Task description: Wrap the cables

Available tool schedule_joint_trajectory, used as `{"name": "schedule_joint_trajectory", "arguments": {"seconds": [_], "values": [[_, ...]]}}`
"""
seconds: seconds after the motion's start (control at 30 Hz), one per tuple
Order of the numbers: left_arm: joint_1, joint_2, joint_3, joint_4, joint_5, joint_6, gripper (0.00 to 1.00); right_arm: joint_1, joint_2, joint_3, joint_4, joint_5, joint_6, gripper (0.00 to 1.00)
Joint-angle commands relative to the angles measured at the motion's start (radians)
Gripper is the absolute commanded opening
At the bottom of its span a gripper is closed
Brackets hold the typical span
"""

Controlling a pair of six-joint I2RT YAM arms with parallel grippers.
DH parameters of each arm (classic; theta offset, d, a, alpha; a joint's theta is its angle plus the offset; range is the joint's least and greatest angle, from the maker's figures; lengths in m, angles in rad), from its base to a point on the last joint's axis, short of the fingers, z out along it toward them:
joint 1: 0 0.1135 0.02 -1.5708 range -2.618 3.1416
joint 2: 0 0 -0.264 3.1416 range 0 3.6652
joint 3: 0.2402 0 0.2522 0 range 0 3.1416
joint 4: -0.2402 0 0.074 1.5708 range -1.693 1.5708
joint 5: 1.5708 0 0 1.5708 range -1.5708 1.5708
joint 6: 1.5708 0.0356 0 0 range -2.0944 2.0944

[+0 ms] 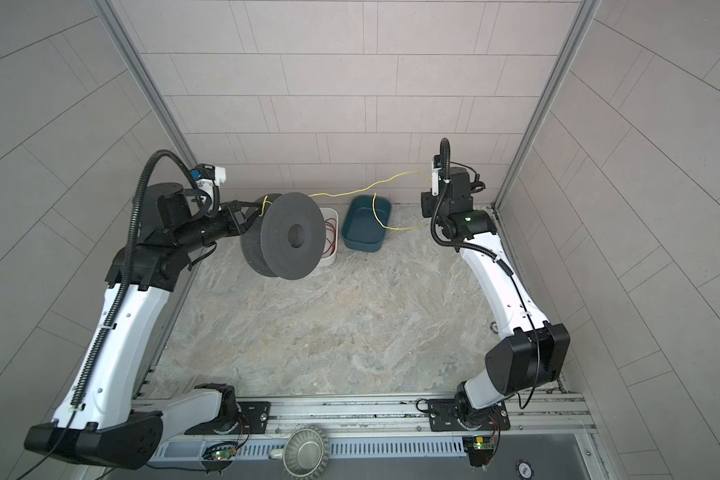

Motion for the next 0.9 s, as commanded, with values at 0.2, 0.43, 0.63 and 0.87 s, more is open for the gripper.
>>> {"name": "schedule_joint_trajectory", "arguments": {"seconds": [0.2,0.43,0.63,0.87], "values": [[0.067,-0.006,0.042,0.169,0.063,-0.191,0.00,-0.023,0.009,-0.076,0.037,0.051,0.075,0.00],[0.148,0.017,-0.047,0.382,0.041,-0.428,0.00,-0.017,-0.037,-0.183,0.053,0.045,0.120,0.00],[0.162,0.034,-0.055,0.423,-0.006,-0.467,0.00,0.014,-0.055,-0.257,0.050,0.064,0.100,0.00],[0.176,0.020,-0.049,0.371,-0.160,-0.425,0.00,0.114,-0.089,-0.325,0.033,0.156,0.061,0.00]]}}
